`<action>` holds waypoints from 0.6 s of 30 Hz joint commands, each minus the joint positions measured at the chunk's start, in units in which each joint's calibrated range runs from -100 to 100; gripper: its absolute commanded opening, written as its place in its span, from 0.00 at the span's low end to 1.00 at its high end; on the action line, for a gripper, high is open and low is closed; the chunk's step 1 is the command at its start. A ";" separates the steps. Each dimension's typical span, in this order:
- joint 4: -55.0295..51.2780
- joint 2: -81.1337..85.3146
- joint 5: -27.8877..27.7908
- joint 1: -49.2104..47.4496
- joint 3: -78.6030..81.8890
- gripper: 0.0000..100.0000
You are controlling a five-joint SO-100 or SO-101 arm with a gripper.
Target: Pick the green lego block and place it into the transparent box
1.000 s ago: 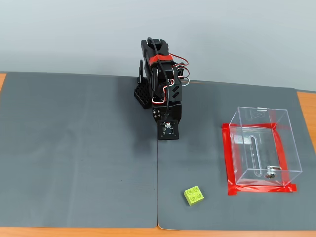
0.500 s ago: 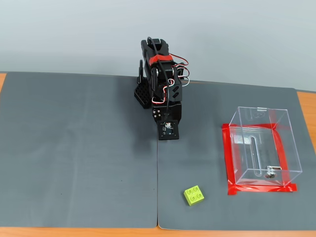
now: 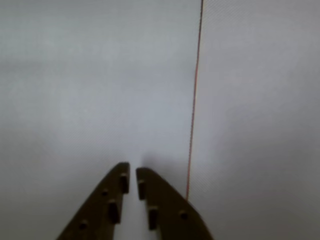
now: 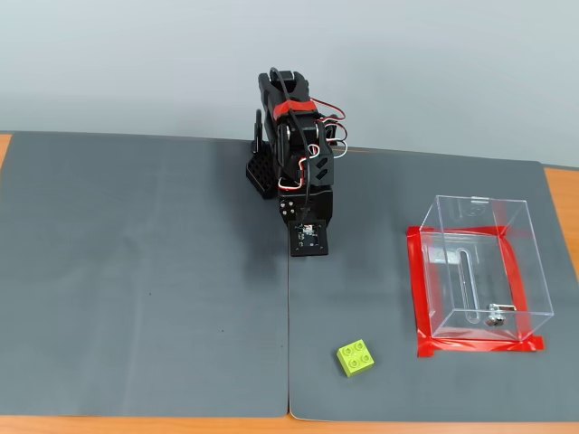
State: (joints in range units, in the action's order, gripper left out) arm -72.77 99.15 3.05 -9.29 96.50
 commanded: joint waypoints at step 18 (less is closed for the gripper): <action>0.63 -18.99 0.26 -0.23 -19.93 0.02</action>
State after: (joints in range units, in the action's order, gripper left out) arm -72.77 87.77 3.05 -9.29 84.46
